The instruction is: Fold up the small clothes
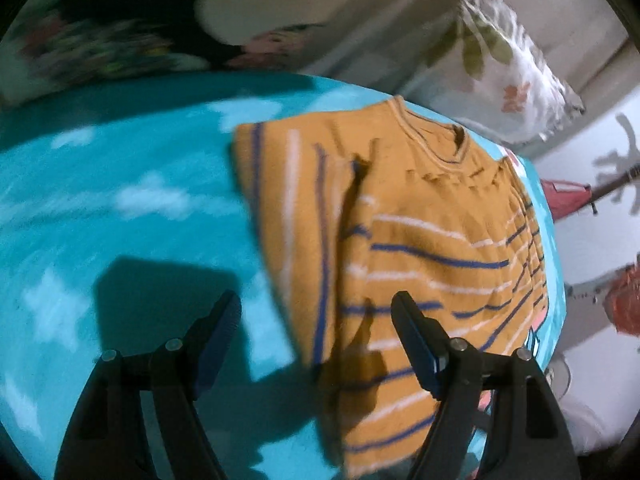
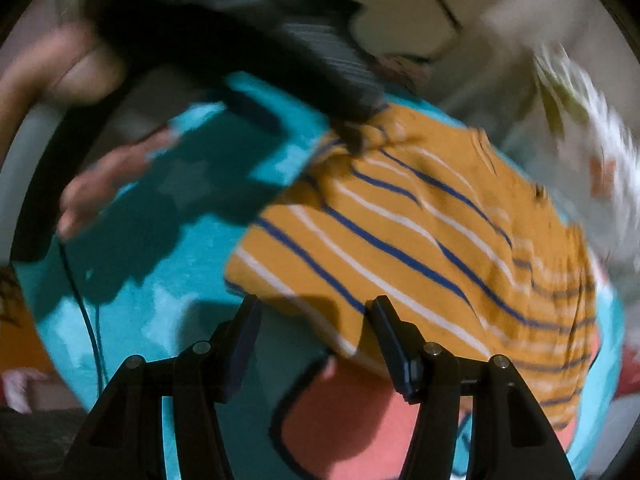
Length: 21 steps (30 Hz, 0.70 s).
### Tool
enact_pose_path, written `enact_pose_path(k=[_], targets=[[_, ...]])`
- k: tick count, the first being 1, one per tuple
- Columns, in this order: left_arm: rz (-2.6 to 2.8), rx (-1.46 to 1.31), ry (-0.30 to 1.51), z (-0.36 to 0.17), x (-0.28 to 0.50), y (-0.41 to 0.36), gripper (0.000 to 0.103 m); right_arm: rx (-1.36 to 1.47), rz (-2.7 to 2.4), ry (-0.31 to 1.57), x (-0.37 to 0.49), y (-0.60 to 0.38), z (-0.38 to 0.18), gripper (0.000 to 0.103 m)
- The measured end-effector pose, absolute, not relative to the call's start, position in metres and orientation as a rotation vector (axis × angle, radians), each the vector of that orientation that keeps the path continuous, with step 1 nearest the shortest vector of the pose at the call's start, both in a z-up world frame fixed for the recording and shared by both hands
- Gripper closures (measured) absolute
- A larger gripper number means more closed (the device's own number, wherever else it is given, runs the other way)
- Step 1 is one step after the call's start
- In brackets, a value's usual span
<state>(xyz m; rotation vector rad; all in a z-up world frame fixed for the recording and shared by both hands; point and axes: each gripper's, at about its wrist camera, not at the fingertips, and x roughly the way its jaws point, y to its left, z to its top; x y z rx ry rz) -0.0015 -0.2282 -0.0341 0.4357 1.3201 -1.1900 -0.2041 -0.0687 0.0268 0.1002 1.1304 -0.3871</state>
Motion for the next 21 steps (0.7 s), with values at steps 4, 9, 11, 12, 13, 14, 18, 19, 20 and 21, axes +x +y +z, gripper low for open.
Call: enact_pose_path(k=[4, 9, 11, 12, 13, 14, 18, 19, 20, 21], targets=[[-1.222, 0.464, 1.346, -0.047, 0.003, -0.253, 0.027, -0.072, -0.410, 1.141, -0.182, -0.045, 0.011, 0.041], [-1.242, 0.380, 1.385, -0.051, 0.020, -0.267, 0.027, -0.089, -0.438, 1.119, -0.167, -0.048, 0.008, 0.041], [-1.244, 0.347, 1.397, -0.053, 0.024, -0.270, 0.027, -0.084, -0.433, 1.115, -0.162, -0.051, 0.008, 0.041], [-1.244, 0.336, 1.399, -0.053, 0.025, -0.270, 0.027, -0.082, -0.421, 1.117, -0.158, -0.051, 0.006, 0.044], [-1.240, 0.322, 1.403, -0.053, 0.028, -0.270, 0.030, -0.081, -0.412, 1.136, -0.154, -0.052, 0.003, 0.050], [-1.226, 0.308, 1.403, -0.053, 0.030, -0.269, 0.047, -0.078, -0.402, 1.138, -0.150, -0.052, 0.001, 0.062], [-1.194, 0.252, 1.447, -0.057, 0.043, -0.262, 0.081, -0.066, -0.417, 1.125, -0.146, -0.057, 0.005, 0.089], [-1.191, 0.235, 1.452, -0.057, 0.044, -0.261, 0.086, -0.032, -0.415, 1.111, -0.148, -0.062, 0.010, 0.090], [-1.187, 0.227, 1.449, -0.054, 0.043, -0.260, 0.089, -0.012, -0.415, 1.102, -0.150, -0.064, 0.013, 0.091], [-1.181, 0.229, 1.439, -0.051, 0.040, -0.259, 0.090, 0.010, -0.413, 1.087, -0.153, -0.069, 0.017, 0.093]])
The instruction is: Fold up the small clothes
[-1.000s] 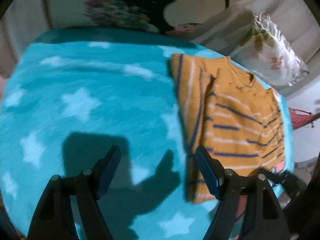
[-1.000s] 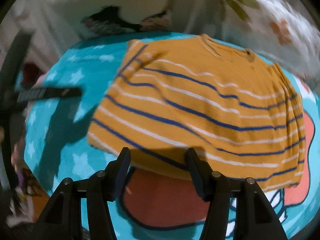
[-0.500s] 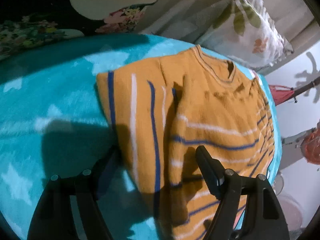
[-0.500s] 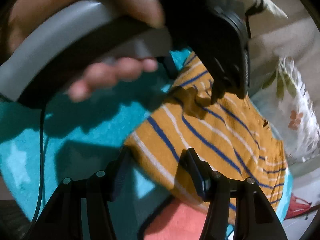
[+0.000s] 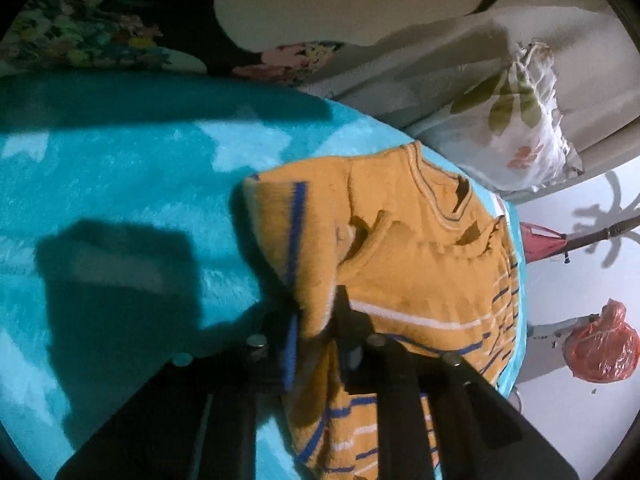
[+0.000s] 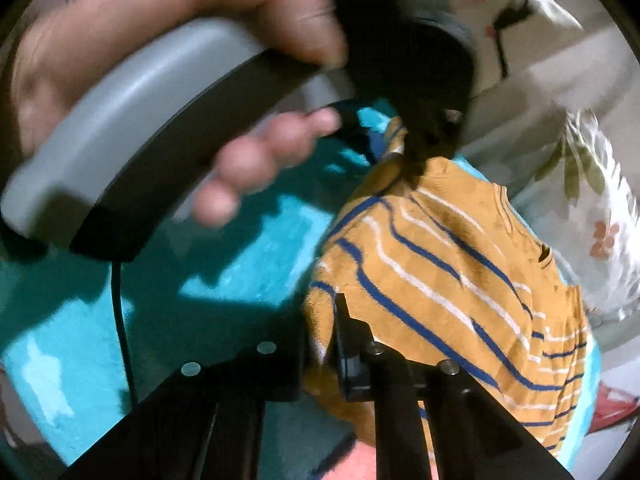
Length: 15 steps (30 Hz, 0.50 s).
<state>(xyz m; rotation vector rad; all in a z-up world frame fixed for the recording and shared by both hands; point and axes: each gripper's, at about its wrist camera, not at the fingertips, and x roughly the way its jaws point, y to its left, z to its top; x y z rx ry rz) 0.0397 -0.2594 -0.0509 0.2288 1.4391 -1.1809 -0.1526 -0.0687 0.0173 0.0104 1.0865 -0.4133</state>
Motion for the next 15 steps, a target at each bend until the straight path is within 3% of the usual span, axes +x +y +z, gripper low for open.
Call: enact_pose_path(k=[8, 15], targets=[[-1.155, 0.239, 1.323, 0.001, 0.000, -0.266, 0.092, 0.078, -0.389, 0.959, -0.198, -0.094, 0.055, 0.095], [-1.211, 0.268, 1.242, 0.050, -0.078, -0.329, 0.093, 0.191, -0.431, 0.866, -0.277, -0.158, 0.079, 0.095]])
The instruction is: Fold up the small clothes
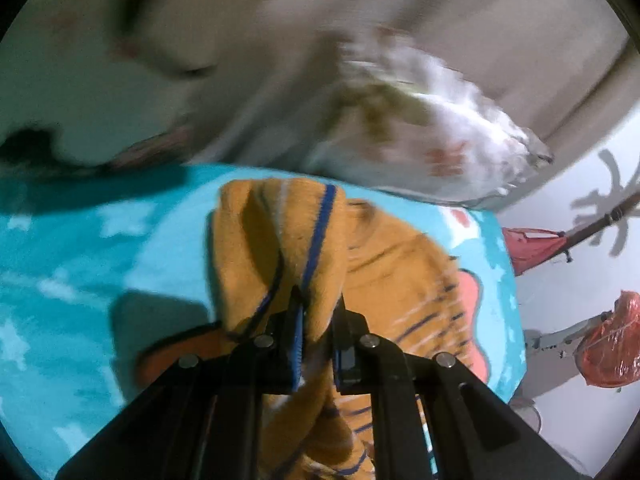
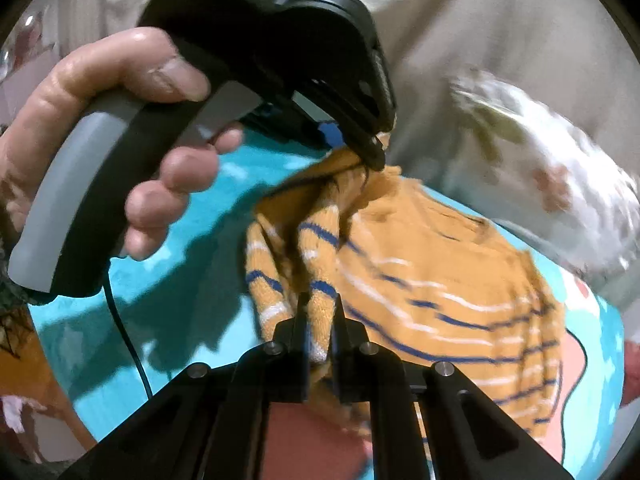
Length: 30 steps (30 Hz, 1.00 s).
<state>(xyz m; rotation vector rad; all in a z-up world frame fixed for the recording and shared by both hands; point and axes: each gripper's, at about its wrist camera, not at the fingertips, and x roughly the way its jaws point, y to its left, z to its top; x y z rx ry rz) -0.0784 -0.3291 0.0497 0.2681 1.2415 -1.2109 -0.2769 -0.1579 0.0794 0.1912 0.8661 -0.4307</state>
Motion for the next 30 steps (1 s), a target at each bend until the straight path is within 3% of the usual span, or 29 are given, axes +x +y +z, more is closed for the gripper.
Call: enact_pose_path(k=[8, 16, 18, 23, 26, 30], targets=[[-1.363, 0.417, 1.227, 0.050, -0.214, -0.446, 0.095, 0.317, -0.592, 0.814, -0.396, -0.243, 0.083, 0.095], [-1.373, 0.546, 1.320, -0.005, -0.297, -0.508, 0.092, 0.626, -0.674, 0.915, -0.493, -0.312, 0.018, 0.093], [-1.378, 0.531, 1.338, -0.005, -0.300, -0.505, 0.088, 0.695, -0.661, 0.915, -0.507, -0.322, 0.010, 0.085], [-1.375, 0.519, 1.224, 0.037, -0.288, -0.469, 0.041, 0.760, -0.623, 0.858, -0.537, -0.344, 0.025, 0.076], [-1.308, 0.507, 1.163, 0.055, -0.274, -0.437, 0.030, 0.797, -0.643, 0.802, -0.547, -0.364, 0.039, 0.076], [-1.157, 0.523, 1.160, 0.047, -0.252, -0.399, 0.030, 0.847, -0.585, 0.705, -0.529, -0.387, 0.059, 0.076]])
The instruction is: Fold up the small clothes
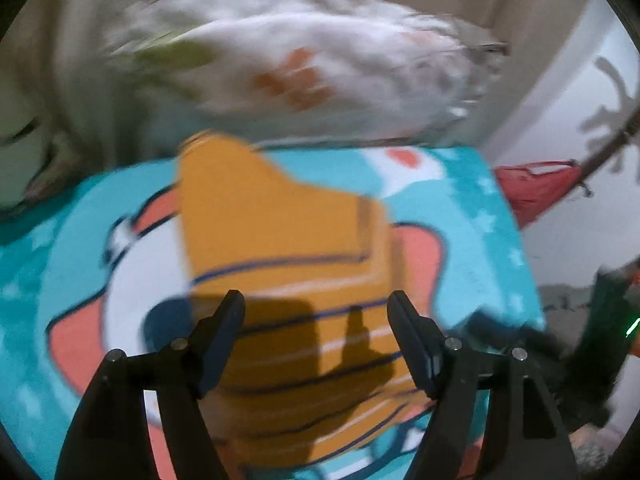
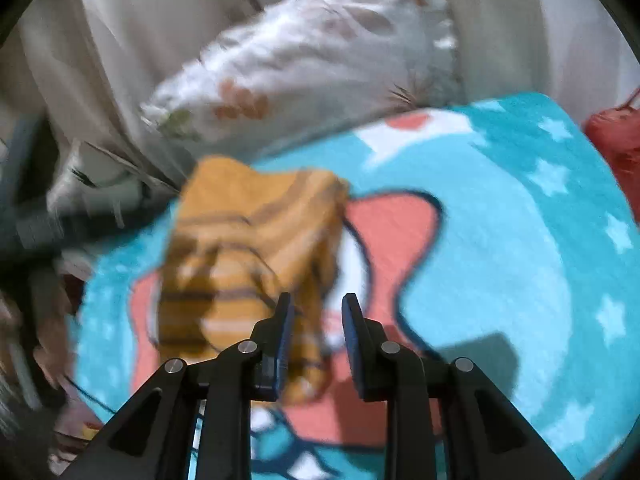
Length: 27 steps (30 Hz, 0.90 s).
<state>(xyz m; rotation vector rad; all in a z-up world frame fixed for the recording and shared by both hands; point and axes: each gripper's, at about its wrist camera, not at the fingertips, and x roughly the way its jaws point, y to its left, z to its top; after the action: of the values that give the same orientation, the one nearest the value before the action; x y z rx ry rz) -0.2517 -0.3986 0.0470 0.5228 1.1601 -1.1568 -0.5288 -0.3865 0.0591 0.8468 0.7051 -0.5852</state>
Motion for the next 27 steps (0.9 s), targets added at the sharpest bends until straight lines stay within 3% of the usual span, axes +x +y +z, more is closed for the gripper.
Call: enact_pose_path(k=[5, 11, 16, 22, 27], targets=[[-1.019, 0.492, 1.251, 0.012, -0.229, -0.356, 0.030, 0.834, -0.427, 0.714, -0.462, -0.386, 0.066, 0.077], [-0.936, 0.474, 1.302, -0.010, -0.224, -0.326, 0.030, 0.811, -0.460, 0.918, -0.405, -0.398, 0.003, 0.084], [-0.913, 0.454, 1.277, -0.002, -0.224, -0.313, 0.030, 0.707, -0.489, 0.963, -0.396, -0.389, 0.023, 0.084], [-0.847, 0.458, 1.198, 0.018, -0.220, -0.291, 0.030, 0.614, -0.448, 0.865, -0.373, -0.375, 0.073, 0.083], [-0.795, 0.488, 1.119, 0.033, -0.221, -0.276, 0.030, 0.531, -0.397, 0.942, -0.314, -0.365, 0.055, 0.083]])
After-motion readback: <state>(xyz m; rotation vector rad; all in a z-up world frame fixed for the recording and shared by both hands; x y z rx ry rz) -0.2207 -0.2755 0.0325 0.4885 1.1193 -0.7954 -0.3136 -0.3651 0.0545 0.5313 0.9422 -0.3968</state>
